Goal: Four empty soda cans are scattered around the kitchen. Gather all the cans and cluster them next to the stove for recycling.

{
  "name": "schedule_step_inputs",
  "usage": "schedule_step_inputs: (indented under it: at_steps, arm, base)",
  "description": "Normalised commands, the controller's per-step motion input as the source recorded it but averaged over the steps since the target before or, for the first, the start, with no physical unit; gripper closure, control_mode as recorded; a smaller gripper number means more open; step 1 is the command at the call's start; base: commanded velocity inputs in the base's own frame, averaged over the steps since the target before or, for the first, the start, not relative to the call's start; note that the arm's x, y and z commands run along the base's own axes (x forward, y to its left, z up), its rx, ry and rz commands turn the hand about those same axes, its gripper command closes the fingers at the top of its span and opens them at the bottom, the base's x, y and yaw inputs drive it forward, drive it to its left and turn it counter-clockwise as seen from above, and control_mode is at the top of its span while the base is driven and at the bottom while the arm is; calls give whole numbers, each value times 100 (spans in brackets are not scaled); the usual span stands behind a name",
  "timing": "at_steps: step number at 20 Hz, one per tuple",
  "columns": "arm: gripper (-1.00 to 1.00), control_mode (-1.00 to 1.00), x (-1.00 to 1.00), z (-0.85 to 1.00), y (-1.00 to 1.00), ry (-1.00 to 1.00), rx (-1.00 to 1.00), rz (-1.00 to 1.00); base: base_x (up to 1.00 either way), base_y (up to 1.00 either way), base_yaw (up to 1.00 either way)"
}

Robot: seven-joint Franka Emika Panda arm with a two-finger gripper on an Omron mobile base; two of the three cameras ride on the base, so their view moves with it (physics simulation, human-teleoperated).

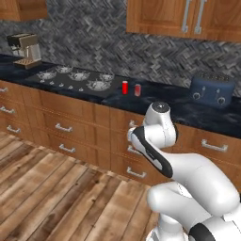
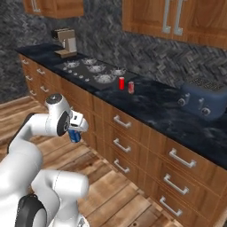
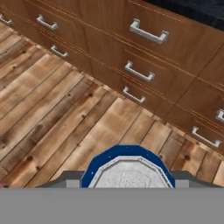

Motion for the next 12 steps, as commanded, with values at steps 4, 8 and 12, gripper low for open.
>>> schedule_step_inputs:
  at_steps: [4, 8, 12]
  arm:
    - [100, 100, 0, 0, 0, 0, 0, 0]
    - [100, 100, 0, 0, 0, 0, 0, 0]
    - [100, 100, 0, 0, 0, 0, 0, 0]
  base:
    - [66, 21, -5]
    - [66, 20, -4]
    - [66, 20, -3]
